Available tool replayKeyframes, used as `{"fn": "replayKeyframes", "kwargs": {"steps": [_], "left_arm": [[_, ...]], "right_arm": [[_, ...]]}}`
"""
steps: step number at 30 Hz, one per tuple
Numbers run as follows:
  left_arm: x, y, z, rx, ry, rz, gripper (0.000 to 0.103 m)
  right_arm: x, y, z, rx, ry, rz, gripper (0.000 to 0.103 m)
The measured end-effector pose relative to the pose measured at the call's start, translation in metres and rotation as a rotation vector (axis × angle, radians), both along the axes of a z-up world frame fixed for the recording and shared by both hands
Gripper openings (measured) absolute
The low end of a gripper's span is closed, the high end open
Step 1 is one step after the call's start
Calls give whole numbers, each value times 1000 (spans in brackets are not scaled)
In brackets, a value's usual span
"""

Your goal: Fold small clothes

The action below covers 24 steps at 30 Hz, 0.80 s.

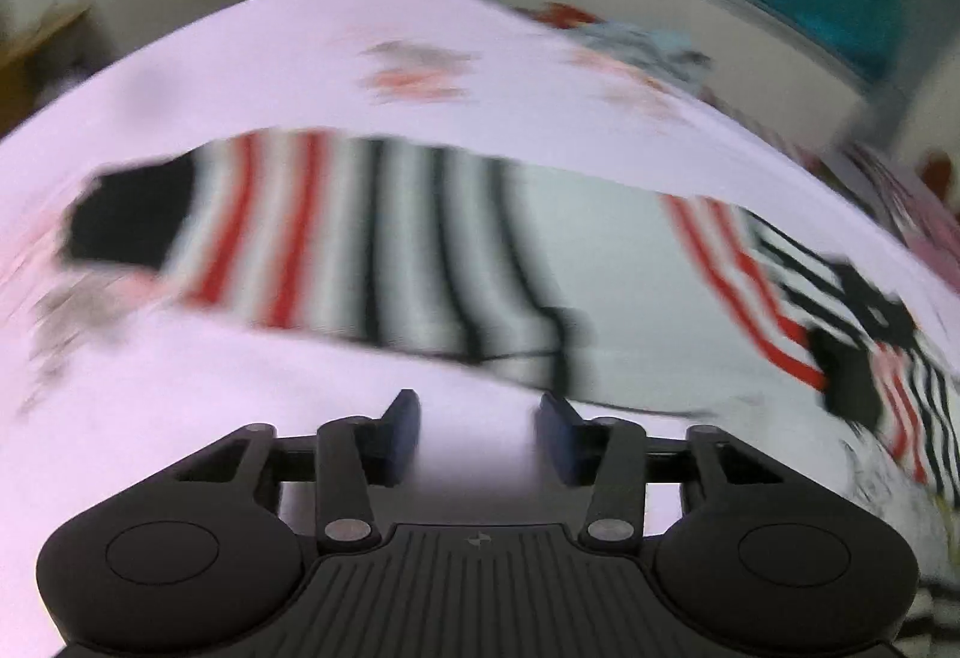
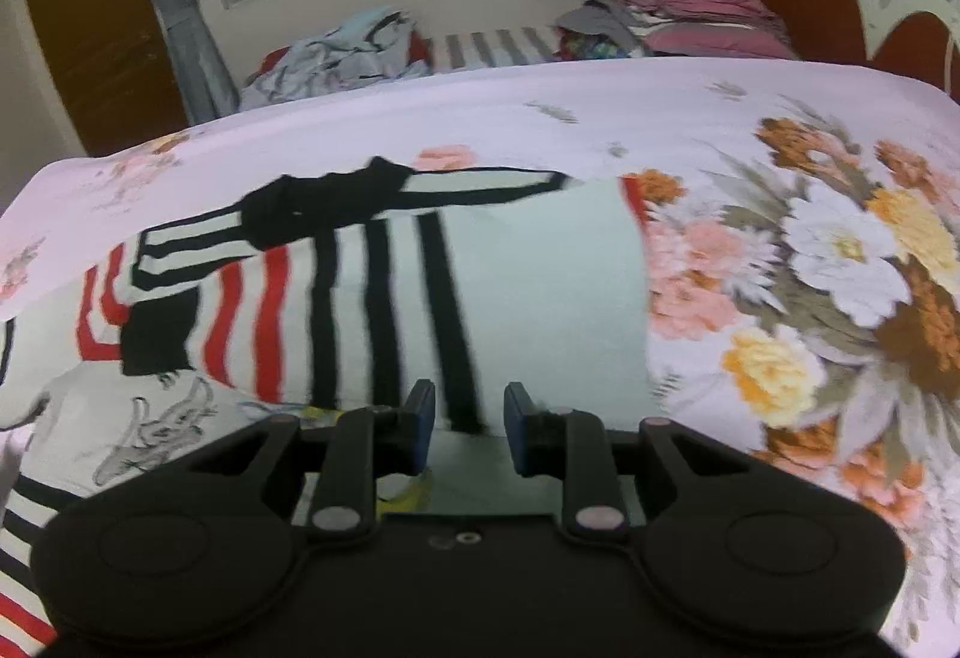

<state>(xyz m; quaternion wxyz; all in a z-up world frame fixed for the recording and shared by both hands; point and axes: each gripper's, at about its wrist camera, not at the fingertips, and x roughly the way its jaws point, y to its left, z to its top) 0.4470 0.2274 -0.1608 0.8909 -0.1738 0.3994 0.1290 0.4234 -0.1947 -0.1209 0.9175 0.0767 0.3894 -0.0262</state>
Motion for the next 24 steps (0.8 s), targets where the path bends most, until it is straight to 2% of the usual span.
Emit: {"fn": "replayKeyframes", "kwargs": {"steps": [5,8,10,14,19,24], "left_arm": [[-21,79,-15,-166,-82,272,45],[-20,109,-26,-289,-133,355,46],[-15,119,-32,-342,-155,379,46],[-1,128,-40,-348,-192,393,46],[7,143,-43,-407,-234,414,45],[13,142,-40,-360,-233,384,45]], "right_arm": [[11,24,3,14,-6,39,25],[12,34,4,6,-7,52,26],[12,37,5,-3,-6,48,27],[11,35,5,-25,-3,18,27],[12,17,7,-19,-1,-62,27],[6,3,10,-1,-5,-109,27]]}}
